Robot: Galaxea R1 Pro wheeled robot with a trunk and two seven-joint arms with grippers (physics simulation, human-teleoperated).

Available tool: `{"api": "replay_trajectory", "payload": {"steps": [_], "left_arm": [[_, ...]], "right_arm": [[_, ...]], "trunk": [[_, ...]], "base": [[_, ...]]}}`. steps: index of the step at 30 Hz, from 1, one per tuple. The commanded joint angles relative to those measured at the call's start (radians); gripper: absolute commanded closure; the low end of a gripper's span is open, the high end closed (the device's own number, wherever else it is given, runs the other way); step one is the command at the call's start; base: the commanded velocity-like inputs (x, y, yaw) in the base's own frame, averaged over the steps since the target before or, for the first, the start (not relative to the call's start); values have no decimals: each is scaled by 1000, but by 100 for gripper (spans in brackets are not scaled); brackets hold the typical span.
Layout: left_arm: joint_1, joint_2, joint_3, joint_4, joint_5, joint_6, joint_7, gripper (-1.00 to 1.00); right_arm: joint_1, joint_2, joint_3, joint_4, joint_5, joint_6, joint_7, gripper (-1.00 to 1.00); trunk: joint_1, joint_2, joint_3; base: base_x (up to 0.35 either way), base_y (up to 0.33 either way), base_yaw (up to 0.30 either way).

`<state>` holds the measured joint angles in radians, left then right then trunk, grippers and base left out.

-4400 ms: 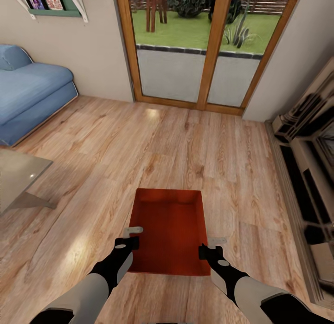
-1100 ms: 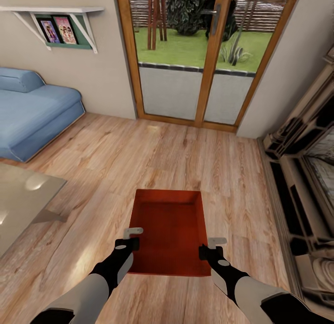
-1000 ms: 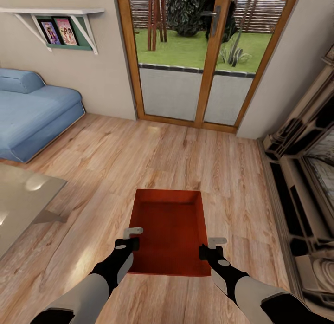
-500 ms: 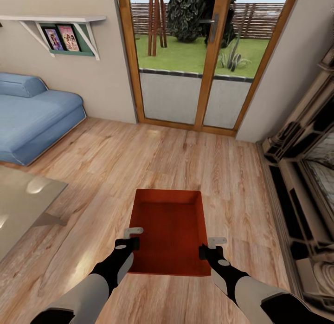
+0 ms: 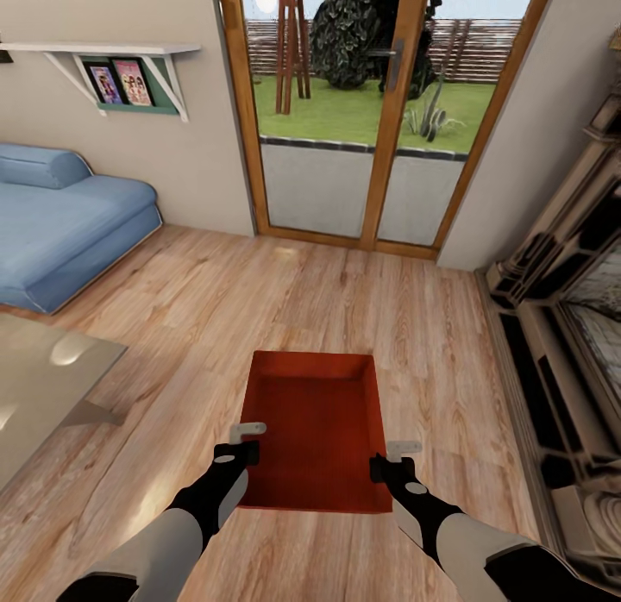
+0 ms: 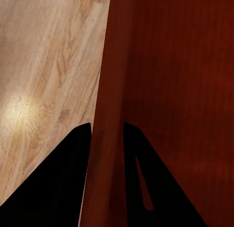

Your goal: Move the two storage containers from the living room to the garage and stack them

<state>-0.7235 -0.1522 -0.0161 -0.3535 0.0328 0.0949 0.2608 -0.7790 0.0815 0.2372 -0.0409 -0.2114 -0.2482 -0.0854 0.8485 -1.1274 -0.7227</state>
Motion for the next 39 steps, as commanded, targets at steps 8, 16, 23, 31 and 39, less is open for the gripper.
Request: {"api": "replay_trajectory", "payload": {"steps": [8,16,23,31,39], "left_arm": [[0,10,21,-2,-11,8,11,100],[0,11,21,-1,33,8,9,100],[0,11,21,-2,35,8,9,100],[0,11,21,-2,35,8,9,100],[0,11,21,-2,35,8,9,100]], "right_arm": [[0,0,-26,1,-16,-5,-7,100],[0,0,-26,1,-16,-5,-7,100],[0,-1,-26,1,-16,-5,-7,100],[0,-2,-26,1,-16,-5,-7,100],[0,-2,-26,1,-16,-5,-8,100]], "trunk": [[0,0,12],[-31,56,48],[-57,105,80],[-88,161,113],[-107,196,137]], "base": [[0,0,0],[0,0,0],[0,0,0],[0,0,0],[0,0,0]]}}
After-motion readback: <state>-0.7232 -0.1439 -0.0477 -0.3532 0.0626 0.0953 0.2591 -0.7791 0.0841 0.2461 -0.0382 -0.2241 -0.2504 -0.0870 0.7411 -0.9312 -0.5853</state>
